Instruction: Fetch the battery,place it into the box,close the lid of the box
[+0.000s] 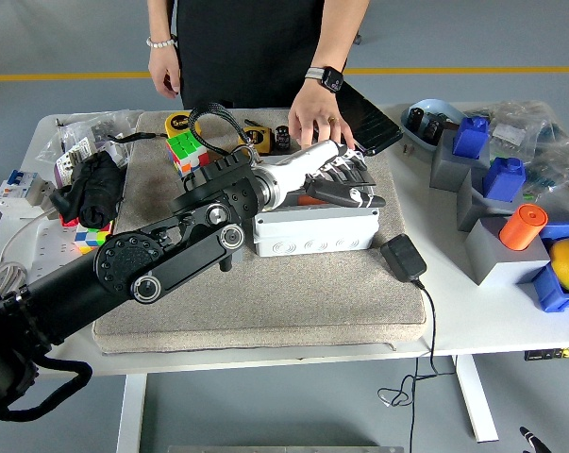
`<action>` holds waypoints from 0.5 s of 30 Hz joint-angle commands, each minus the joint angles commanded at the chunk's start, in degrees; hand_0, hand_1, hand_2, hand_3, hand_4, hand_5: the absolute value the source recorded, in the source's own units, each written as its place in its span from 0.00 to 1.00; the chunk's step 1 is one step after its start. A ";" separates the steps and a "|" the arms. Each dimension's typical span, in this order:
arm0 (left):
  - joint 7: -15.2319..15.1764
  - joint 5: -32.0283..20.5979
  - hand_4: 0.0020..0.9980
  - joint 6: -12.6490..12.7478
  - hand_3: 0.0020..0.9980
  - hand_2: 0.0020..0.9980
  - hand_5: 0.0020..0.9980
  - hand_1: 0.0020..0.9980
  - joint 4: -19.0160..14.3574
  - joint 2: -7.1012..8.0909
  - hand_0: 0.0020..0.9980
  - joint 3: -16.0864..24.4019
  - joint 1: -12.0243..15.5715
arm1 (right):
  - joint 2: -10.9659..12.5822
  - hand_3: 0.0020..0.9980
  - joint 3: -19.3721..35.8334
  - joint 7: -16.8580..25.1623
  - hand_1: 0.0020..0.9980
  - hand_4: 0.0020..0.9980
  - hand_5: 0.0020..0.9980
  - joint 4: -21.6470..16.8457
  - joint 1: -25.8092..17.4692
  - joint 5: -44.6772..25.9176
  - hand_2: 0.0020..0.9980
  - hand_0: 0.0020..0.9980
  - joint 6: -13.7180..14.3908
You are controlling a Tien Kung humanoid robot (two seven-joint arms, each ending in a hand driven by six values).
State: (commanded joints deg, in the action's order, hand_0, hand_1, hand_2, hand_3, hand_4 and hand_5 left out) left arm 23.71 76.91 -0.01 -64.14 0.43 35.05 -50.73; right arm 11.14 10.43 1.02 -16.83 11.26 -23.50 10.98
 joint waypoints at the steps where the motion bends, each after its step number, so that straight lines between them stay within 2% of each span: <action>1: -0.37 -0.39 1.00 0.19 0.74 0.68 0.54 0.65 0.34 -0.04 0.42 -0.18 0.03 | 0.00 0.58 -0.01 0.01 0.68 0.96 0.50 -0.01 0.00 0.00 0.67 0.71 -0.01; 8: -3.94 -3.57 1.00 2.25 0.74 0.68 0.54 0.65 2.51 -0.25 0.42 -1.29 0.45 | -0.04 0.58 -0.13 0.03 0.68 0.96 0.50 0.00 -0.05 -0.07 0.67 0.71 -0.06; 13: -6.30 -4.67 1.00 3.72 0.73 0.67 0.54 0.65 1.48 -0.15 0.43 -0.59 0.85 | -0.06 0.58 -0.06 0.04 0.68 0.96 0.50 0.04 -0.06 -0.11 0.67 0.71 0.00; 15: -8.33 -5.74 1.00 5.21 0.73 0.67 0.54 0.65 0.07 0.10 0.43 0.42 1.33 | -0.06 0.58 0.05 0.04 0.68 0.96 0.50 0.02 -0.03 -0.06 0.67 0.71 0.04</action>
State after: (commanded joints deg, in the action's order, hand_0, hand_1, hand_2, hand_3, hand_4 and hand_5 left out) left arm 15.38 71.17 5.20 -64.07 0.53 35.47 -49.40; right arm 11.08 10.47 1.06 -16.80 11.22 -23.56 11.03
